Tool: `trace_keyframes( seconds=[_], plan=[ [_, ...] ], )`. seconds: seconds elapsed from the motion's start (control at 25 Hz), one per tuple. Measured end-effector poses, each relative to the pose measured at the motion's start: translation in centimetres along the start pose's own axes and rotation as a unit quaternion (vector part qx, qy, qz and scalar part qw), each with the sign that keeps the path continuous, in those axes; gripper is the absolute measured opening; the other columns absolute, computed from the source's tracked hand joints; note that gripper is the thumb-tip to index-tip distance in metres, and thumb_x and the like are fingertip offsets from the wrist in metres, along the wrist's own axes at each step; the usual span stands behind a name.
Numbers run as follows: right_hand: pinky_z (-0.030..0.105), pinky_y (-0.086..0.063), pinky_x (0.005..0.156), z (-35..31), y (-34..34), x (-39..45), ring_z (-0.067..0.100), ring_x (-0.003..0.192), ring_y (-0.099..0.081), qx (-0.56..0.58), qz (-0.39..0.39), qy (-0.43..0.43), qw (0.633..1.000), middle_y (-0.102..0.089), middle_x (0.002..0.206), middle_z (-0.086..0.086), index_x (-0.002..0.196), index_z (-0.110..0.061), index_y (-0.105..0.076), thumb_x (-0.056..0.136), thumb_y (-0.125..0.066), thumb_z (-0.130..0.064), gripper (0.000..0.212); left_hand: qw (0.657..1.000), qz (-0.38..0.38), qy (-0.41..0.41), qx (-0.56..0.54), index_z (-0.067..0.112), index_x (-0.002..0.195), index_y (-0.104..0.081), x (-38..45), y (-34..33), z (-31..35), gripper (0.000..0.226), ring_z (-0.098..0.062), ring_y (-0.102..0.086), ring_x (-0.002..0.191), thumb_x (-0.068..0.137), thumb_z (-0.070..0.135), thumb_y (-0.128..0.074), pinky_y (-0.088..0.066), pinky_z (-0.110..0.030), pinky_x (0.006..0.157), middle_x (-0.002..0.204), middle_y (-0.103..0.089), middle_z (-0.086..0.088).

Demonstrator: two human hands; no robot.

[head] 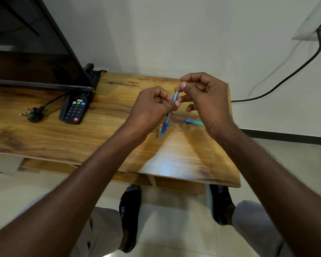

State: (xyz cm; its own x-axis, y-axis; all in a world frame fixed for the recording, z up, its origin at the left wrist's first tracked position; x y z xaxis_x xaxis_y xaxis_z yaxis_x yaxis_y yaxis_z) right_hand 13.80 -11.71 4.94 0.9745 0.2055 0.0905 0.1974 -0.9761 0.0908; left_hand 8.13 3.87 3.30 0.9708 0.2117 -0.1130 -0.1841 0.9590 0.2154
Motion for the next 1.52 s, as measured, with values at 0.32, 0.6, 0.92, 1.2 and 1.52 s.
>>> trace_keyframes(
  seconds=[0.32, 0.6, 0.92, 1.2, 1.52],
  plan=[
    [0.032, -0.061, 0.076, 1.9, 0.3, 0.5, 0.011, 0.085, -0.077, -0.170, 0.006, -0.015, 0.985, -0.077, 0.102, -0.004, 0.113, -0.017, -0.076, 0.097, -0.074, -0.015, 0.017, 0.998, 0.055, 0.014, -0.019, -0.001, 0.108, -0.068, 0.2, 1.7, -0.1, 0.021, -0.023, -0.079, 0.079, 0.096, 0.015, -0.075, -0.052, -0.015, 0.055, 0.093, -0.079, -0.011],
    [0.032, -0.052, 0.079, 3.4, -3.9, -1.0, 0.017, 0.104, -0.070, -0.473, -0.137, 0.055, 0.869, -0.076, 0.113, -0.008, 0.112, -0.029, -0.080, 0.095, -0.070, -0.017, 0.023, 0.993, 0.109, 0.035, -0.003, 0.006, 0.106, -0.068, 0.2, 3.3, -0.7, 0.014, -0.023, -0.078, 0.079, 0.102, 0.019, -0.067, -0.051, -0.019, 0.057, 0.092, -0.079, -0.009],
    [0.044, -0.059, 0.081, 4.3, -6.2, -2.6, 0.021, 0.100, -0.067, -0.543, -0.185, 0.074, 0.816, -0.069, 0.110, -0.004, 0.107, -0.026, -0.075, 0.095, -0.069, -0.018, 0.015, 0.994, 0.102, 0.032, -0.007, 0.008, 0.103, -0.069, 0.2, 3.0, -0.5, 0.011, -0.021, -0.079, 0.080, 0.101, 0.019, -0.069, -0.050, -0.014, 0.054, 0.090, -0.079, -0.007],
    [0.035, -0.057, 0.075, 3.9, -4.8, -2.0, 0.016, 0.092, -0.071, -0.464, -0.130, 0.042, 0.875, -0.077, 0.101, -0.006, 0.104, -0.024, -0.079, 0.094, -0.072, -0.018, 0.014, 0.996, 0.092, 0.015, -0.004, 0.022, 0.123, -0.068, 0.3, 2.7, -0.3, 0.022, -0.020, -0.078, 0.077, 0.102, 0.015, -0.065, -0.051, -0.014, 0.054, 0.088, -0.079, -0.006],
    [0.021, -0.049, 0.048, 4.0, -0.3, -0.5, 0.009, 0.064, -0.074, -0.049, 0.004, -0.155, 0.987, -0.081, 0.096, 0.000, 0.100, -0.015, -0.080, 0.095, -0.076, -0.013, 0.007, 0.998, 0.065, 0.001, 0.000, 0.025, 0.128, -0.069, 0.3, 2.2, -0.2, 0.031, -0.020, -0.077, 0.075, 0.101, 0.009, -0.066, -0.051, -0.015, 0.057, 0.090, -0.079, -0.013]
  ],
)
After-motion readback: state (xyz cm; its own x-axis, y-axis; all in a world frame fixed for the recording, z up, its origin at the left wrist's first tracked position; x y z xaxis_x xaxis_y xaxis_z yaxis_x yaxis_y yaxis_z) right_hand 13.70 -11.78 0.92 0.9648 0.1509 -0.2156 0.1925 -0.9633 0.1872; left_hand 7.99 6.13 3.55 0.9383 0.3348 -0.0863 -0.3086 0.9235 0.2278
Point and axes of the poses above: each hand's wrist, its own x-axis towards the middle knuckle, its own y-axis out of the back of the hand, z = x × y, the point moved 9 cm from there along x, towards the middle knuckle
